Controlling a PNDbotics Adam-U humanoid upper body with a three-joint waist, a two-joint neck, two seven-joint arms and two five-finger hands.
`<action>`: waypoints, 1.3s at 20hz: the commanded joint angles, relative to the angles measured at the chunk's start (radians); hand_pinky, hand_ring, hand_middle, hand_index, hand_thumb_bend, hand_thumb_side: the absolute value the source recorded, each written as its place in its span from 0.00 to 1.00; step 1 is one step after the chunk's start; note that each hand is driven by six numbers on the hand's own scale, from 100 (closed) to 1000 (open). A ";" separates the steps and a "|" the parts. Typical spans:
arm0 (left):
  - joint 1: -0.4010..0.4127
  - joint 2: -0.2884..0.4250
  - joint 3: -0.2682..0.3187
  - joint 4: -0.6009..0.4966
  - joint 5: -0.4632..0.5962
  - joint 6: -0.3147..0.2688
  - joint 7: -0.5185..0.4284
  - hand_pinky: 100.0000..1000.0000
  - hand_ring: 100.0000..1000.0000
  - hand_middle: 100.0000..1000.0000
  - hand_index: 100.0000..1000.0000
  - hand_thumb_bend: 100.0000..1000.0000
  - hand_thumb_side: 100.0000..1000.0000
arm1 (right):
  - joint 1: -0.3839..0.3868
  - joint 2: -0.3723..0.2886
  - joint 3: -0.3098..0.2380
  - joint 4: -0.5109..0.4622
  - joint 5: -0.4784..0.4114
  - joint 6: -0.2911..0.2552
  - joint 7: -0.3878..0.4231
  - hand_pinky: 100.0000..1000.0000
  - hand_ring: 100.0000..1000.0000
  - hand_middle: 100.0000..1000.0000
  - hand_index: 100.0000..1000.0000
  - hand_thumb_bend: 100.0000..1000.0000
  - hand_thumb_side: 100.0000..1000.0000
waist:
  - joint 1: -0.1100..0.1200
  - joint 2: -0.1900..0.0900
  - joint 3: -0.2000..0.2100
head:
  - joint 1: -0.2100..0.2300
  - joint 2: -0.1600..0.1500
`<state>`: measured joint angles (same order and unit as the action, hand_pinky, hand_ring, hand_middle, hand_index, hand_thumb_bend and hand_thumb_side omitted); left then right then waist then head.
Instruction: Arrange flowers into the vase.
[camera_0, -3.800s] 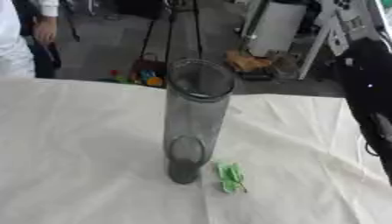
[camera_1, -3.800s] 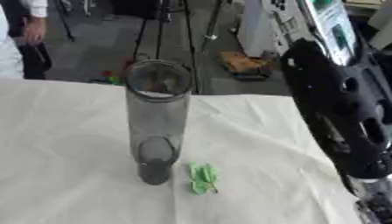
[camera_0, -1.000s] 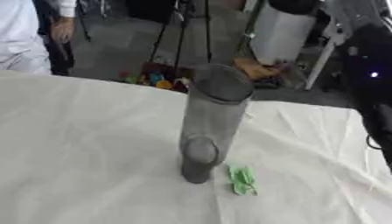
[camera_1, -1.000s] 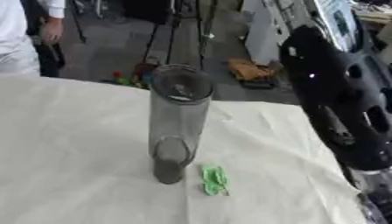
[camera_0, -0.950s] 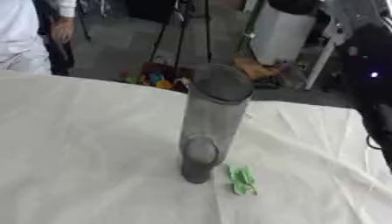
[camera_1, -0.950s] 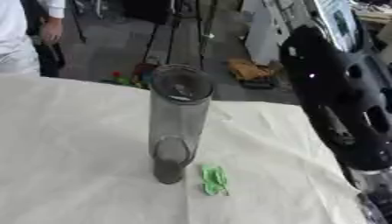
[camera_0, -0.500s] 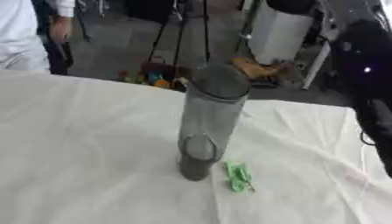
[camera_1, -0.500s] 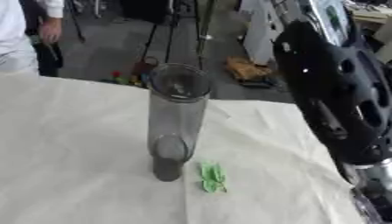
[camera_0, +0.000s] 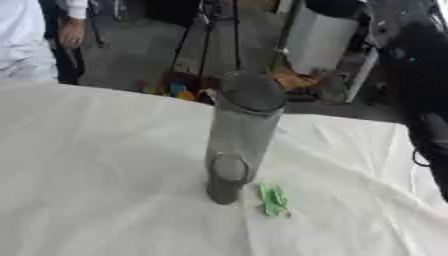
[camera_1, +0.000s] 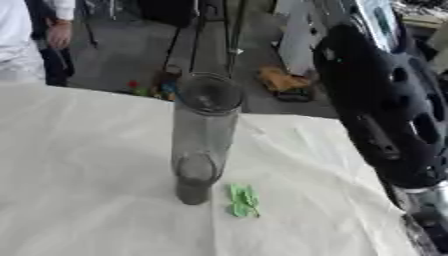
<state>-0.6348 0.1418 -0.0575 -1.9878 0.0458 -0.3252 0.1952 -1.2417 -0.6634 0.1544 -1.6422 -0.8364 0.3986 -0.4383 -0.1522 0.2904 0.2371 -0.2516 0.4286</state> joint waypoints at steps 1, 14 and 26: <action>-0.015 0.011 0.001 -0.012 0.004 0.001 0.000 0.67 0.75 0.85 0.90 0.00 1.00 | -0.010 -0.023 -0.010 -0.031 -0.028 0.012 -0.006 0.00 0.00 0.00 0.00 0.07 0.34 | 0.007 -0.025 -0.001 | 0.003 -0.001; -0.022 0.006 0.001 -0.012 0.005 0.000 -0.001 0.67 0.75 0.85 0.90 0.00 1.00 | 0.013 -0.014 -0.030 -0.077 -0.087 0.015 -0.031 0.00 0.00 0.00 0.00 0.06 0.35 | 0.004 -0.012 0.005 | 0.004 -0.005; -0.027 -0.002 0.001 -0.012 0.000 -0.001 0.000 0.67 0.75 0.85 0.90 0.00 1.00 | 0.040 -0.005 -0.035 -0.097 -0.100 0.001 -0.021 0.00 0.00 0.00 0.00 0.06 0.36 | 0.002 0.012 0.020 | 0.004 -0.013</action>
<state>-0.6427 0.1401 -0.0575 -1.9878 0.0476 -0.3254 0.1951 -1.1873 -0.6547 0.1352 -1.7205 -0.9287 0.4034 -0.4622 -0.1569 0.3221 0.2577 -0.2478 0.4269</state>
